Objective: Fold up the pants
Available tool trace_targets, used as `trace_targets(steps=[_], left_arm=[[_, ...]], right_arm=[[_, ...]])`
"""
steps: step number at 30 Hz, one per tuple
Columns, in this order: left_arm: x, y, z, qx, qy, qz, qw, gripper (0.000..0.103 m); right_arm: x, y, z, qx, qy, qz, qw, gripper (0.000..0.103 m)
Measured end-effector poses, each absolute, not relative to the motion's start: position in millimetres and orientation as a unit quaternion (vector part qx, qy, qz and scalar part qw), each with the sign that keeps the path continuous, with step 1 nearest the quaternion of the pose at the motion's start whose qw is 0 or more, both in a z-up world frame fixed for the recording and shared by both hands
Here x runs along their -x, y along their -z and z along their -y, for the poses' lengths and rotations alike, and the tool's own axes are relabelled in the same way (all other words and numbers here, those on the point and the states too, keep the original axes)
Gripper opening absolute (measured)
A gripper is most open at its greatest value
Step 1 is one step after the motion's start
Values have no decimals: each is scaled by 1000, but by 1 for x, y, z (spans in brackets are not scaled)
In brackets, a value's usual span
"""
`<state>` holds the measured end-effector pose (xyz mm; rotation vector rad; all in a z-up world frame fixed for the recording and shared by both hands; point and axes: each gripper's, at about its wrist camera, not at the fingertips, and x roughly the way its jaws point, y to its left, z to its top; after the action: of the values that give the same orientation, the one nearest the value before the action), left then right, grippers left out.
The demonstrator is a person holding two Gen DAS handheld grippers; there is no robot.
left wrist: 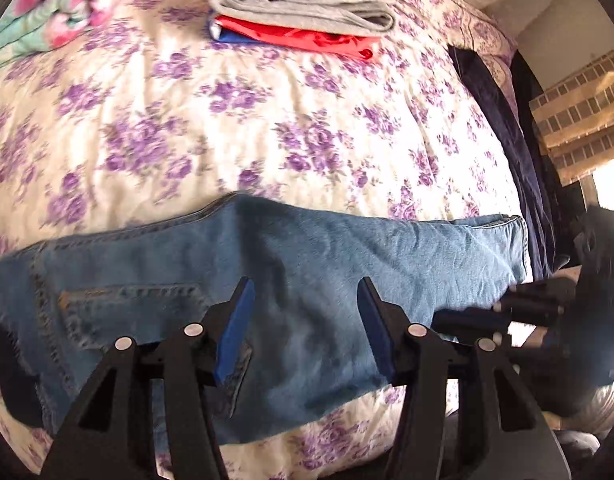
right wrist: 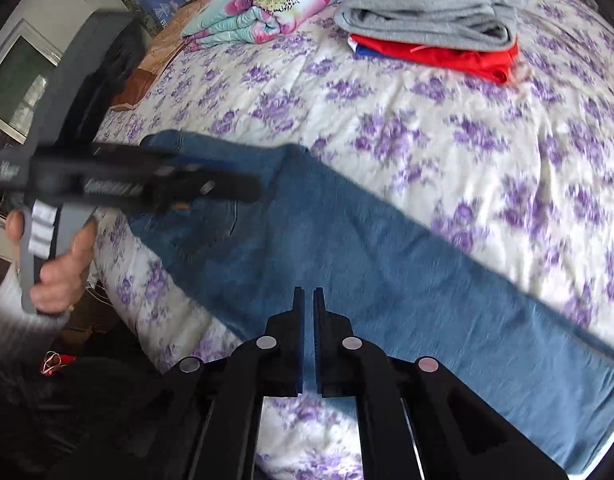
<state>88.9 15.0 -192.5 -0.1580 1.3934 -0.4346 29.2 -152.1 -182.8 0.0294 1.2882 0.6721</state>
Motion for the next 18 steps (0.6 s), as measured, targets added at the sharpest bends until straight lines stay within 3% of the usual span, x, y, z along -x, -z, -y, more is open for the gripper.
trace_targets(steps=[5,8,13,14,17,18], left_arm=[[-115,249,20,34,190,-679,708,51],[-115,252,24,25,189,-682,706,58],[-104,242,42,-44,176,-680,710,61],[-99,237,43,-44,176,-679,711,60],[-74,207,30,-20,194,-658,727,60],[-64,199,26,-12,200,-650,733,60]], right_arm=[[-4,219,158,-43,-274,-613,740,4],[2,256,157,-50,-240,-630,737,0],[5,241,174,-102,-223,-618,747,5],[11,231,186,-110,-215,-610,755,11],[32,205,245,-174,-165,-575,782,61],[43,199,272,-202,-136,-561,791,63]])
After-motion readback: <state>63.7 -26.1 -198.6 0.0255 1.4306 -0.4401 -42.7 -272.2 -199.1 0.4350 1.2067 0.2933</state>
